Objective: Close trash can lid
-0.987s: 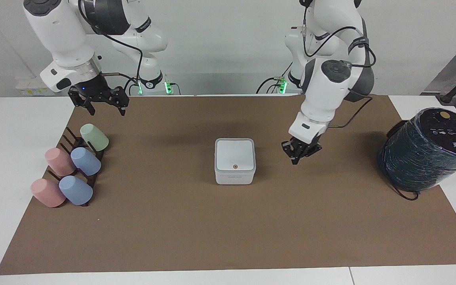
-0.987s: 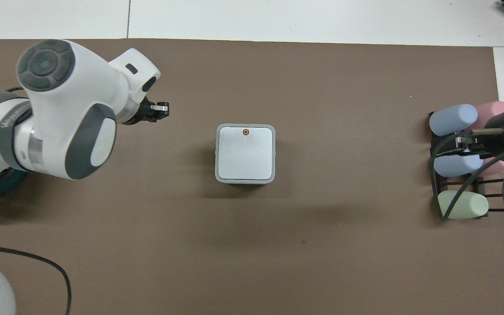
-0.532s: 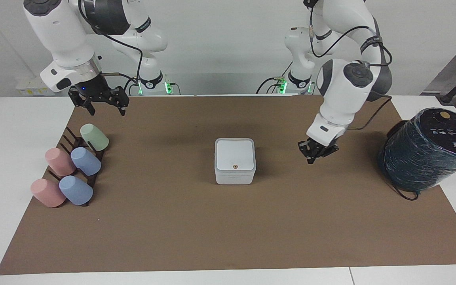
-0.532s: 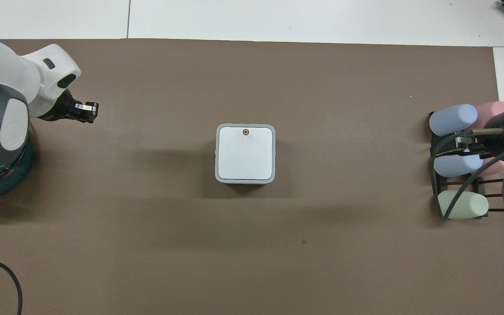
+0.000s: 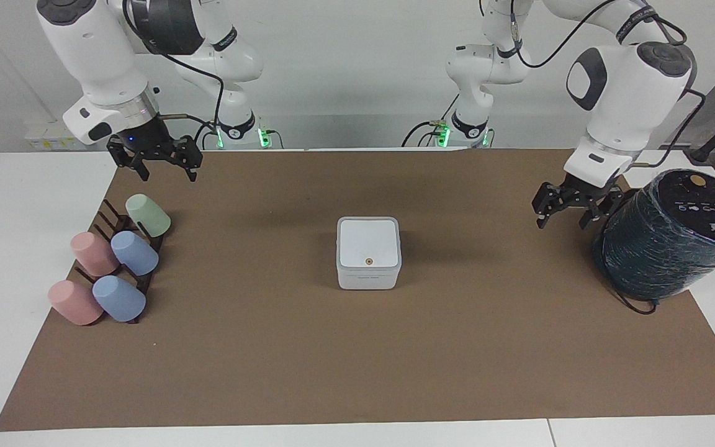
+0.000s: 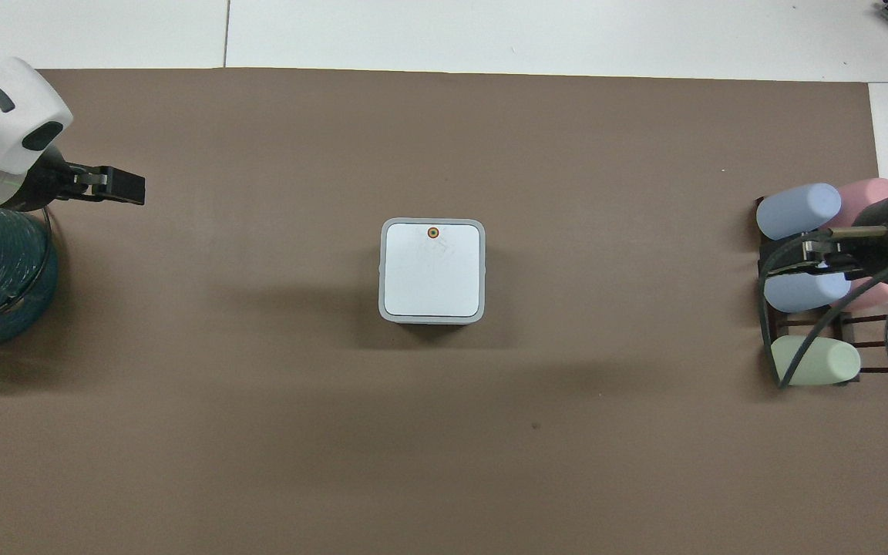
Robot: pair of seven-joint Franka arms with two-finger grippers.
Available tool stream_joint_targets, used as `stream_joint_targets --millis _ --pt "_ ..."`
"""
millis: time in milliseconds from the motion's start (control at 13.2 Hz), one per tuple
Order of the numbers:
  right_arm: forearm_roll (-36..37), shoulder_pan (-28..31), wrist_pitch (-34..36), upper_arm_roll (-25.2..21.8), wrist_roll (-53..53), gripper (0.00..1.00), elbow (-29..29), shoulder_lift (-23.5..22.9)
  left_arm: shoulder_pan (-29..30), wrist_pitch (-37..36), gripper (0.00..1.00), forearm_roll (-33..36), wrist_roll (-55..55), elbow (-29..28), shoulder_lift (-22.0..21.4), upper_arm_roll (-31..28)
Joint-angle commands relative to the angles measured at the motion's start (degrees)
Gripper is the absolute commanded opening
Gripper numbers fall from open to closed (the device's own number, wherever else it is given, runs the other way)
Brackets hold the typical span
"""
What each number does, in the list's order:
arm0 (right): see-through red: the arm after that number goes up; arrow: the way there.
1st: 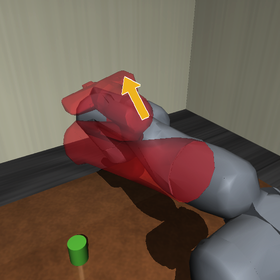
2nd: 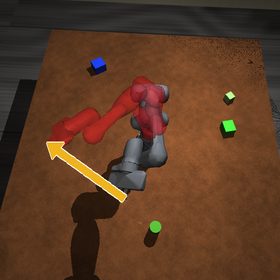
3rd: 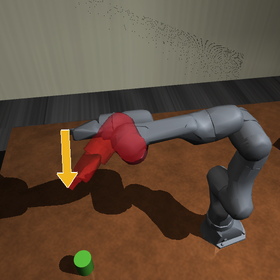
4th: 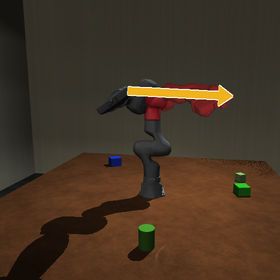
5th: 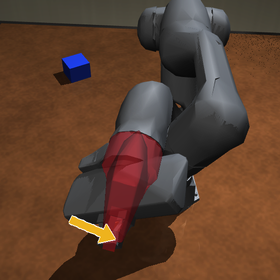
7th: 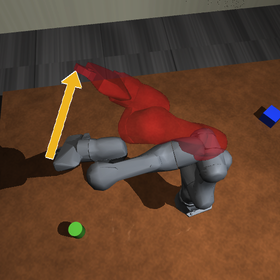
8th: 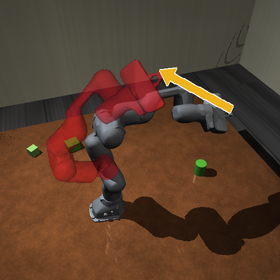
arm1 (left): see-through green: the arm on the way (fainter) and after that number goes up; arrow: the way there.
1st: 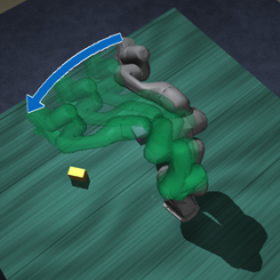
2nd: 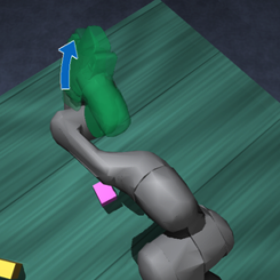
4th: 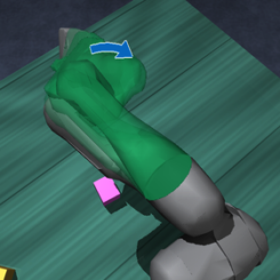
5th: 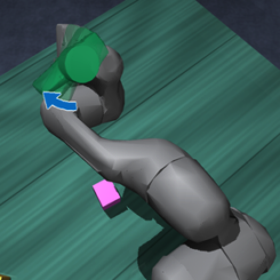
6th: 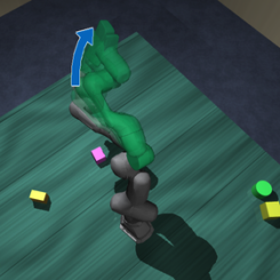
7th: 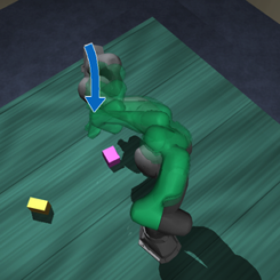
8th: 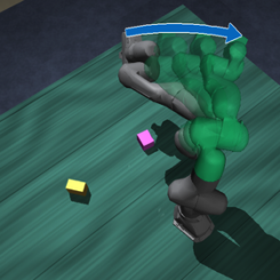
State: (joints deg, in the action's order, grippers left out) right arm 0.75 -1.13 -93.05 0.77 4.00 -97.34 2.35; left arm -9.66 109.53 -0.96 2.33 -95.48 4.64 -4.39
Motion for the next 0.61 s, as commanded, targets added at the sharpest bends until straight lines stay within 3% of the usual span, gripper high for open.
stream_joint_targets --millis 0,532 --pt "0.0 0.7 0.2 0.3 -1.7 1.0 0.0 0.0 0.2 -1.2 1.0 1.3 0.0 -0.6 -2.6 0.4" --pt "0.0 0.7 0.2 0.3 -1.7 1.0 -0.1 0.0 0.3 -1.3 1.0 1.3 0.0 -1.3 -3.1 0.4"
